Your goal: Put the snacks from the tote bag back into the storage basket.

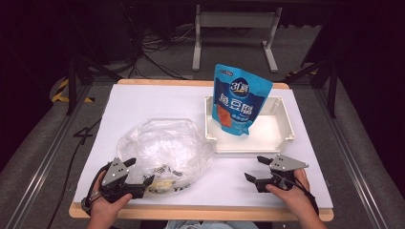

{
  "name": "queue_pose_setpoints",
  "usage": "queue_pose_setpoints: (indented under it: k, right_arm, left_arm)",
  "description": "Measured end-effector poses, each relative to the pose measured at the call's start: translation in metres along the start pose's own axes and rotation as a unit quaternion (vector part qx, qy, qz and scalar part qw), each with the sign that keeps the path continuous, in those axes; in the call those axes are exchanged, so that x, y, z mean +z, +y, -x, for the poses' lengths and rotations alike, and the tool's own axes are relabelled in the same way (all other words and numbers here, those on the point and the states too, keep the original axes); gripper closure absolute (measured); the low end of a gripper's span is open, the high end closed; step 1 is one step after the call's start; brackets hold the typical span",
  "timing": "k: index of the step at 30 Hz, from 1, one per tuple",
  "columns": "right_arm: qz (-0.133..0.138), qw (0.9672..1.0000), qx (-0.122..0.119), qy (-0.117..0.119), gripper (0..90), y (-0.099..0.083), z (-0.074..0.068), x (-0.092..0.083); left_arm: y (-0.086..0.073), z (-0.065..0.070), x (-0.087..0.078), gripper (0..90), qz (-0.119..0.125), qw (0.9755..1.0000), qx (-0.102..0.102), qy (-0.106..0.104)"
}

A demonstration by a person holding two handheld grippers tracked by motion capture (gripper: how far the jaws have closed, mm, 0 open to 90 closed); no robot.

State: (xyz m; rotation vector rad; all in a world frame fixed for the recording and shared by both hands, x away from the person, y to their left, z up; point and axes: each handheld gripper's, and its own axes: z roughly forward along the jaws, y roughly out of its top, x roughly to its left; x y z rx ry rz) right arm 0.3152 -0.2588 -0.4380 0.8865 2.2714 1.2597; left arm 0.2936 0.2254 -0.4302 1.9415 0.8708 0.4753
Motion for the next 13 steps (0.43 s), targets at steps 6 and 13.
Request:
queue_pose_setpoints:
  k: [6,13]
  right_arm:
    - [-0.011,0.9999,-0.003,-0.003,20.7,-0.0007,0.001,0.0007]
    - [-0.008,0.9999,-0.002,-0.007,20.6,-0.0007,0.0017,-0.001]
  left_arm:
    - [0.0,-0.0002,0.0002,13.6,-0.001,1.0,0.001,0.0]
    - [0.0001,-0.0003,0.0,13.6,0.0,1.0,0.001,0.0]
